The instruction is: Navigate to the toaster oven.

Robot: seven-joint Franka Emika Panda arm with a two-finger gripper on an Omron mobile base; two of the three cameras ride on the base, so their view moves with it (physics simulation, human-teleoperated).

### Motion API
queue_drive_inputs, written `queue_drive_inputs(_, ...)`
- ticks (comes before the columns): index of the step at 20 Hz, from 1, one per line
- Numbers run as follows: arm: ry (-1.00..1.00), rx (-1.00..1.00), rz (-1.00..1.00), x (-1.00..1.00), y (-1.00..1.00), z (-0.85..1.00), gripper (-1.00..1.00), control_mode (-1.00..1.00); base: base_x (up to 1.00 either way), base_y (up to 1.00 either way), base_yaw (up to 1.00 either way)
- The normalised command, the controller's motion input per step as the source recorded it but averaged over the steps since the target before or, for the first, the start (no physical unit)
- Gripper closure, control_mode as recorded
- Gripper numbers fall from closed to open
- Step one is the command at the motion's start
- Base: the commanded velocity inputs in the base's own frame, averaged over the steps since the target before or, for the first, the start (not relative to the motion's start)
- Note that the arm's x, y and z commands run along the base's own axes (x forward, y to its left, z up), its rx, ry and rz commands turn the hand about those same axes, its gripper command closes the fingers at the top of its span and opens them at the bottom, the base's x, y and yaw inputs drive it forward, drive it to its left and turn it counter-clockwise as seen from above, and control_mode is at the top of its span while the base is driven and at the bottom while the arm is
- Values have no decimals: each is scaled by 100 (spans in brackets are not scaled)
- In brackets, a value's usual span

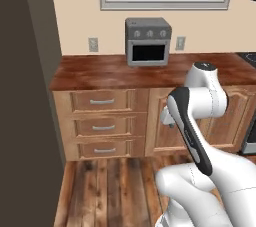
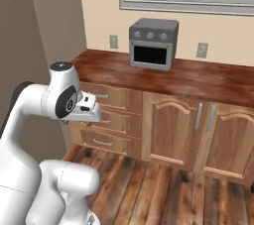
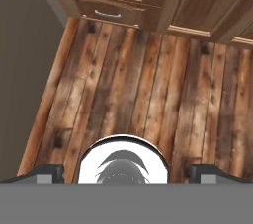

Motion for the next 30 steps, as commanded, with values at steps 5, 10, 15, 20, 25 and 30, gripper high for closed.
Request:
queue_drive_inputs(5, 0, 0, 0, 0, 0, 0, -100, 100, 100, -13, 0)
queue_drive_inputs(10, 0, 0, 0, 0, 0, 0, -100, 100, 100, -11, 0)
queue_drive_inputs(15, 0, 0, 0, 0, 0, 0, -100, 100, 100, -10, 0)
queue_drive_inputs(20, 0, 0, 0, 0, 0, 0, -100, 100, 92, -15, 0)
queue_drive_inputs(25, 0, 0, 0, 0, 0, 0, -100, 100, 52, -27, -5)
queue_drive_inputs(30, 0, 0, 0, 0, 0, 0, -100, 100, 22, -35, -11)
